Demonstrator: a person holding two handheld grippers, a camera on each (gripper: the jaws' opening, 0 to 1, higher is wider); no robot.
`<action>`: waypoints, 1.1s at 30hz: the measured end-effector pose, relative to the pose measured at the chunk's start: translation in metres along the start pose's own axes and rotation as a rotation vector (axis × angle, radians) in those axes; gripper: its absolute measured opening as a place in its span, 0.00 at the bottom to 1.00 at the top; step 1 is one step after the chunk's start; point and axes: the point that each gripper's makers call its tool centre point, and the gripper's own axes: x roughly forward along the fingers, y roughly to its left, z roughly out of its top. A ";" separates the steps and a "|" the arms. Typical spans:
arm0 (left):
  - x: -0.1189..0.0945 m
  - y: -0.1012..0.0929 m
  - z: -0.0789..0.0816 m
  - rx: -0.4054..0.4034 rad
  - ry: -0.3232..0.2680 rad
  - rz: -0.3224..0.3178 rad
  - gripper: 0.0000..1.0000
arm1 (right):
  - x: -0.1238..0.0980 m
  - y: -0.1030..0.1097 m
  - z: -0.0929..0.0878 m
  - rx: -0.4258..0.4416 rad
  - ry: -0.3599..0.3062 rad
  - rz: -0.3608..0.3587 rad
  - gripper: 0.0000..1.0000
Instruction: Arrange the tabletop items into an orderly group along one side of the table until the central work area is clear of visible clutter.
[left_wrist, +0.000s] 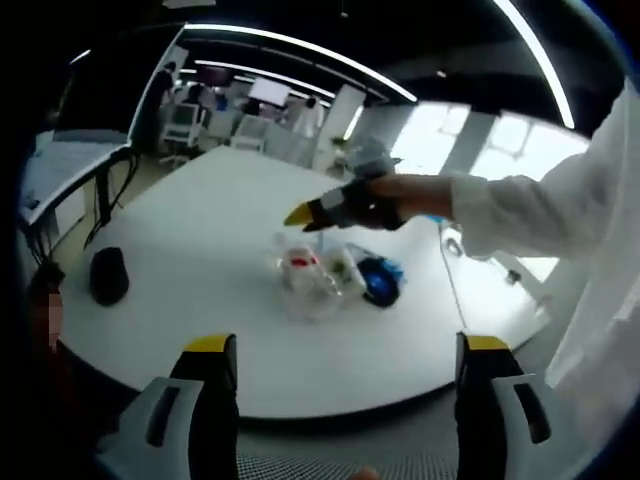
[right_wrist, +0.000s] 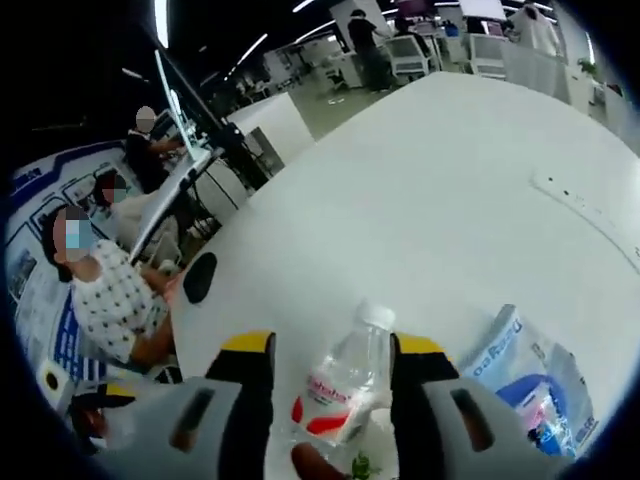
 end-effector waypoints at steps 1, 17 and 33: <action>0.001 -0.002 0.000 0.009 -0.002 -0.012 0.88 | 0.002 -0.001 0.000 -0.001 0.005 -0.001 0.44; 0.000 -0.004 0.007 0.003 -0.068 -0.035 0.89 | 0.035 -0.015 0.000 0.012 0.086 -0.065 0.43; 0.003 0.001 0.008 0.032 -0.084 -0.020 0.85 | 0.056 -0.030 -0.013 0.039 0.121 -0.128 0.29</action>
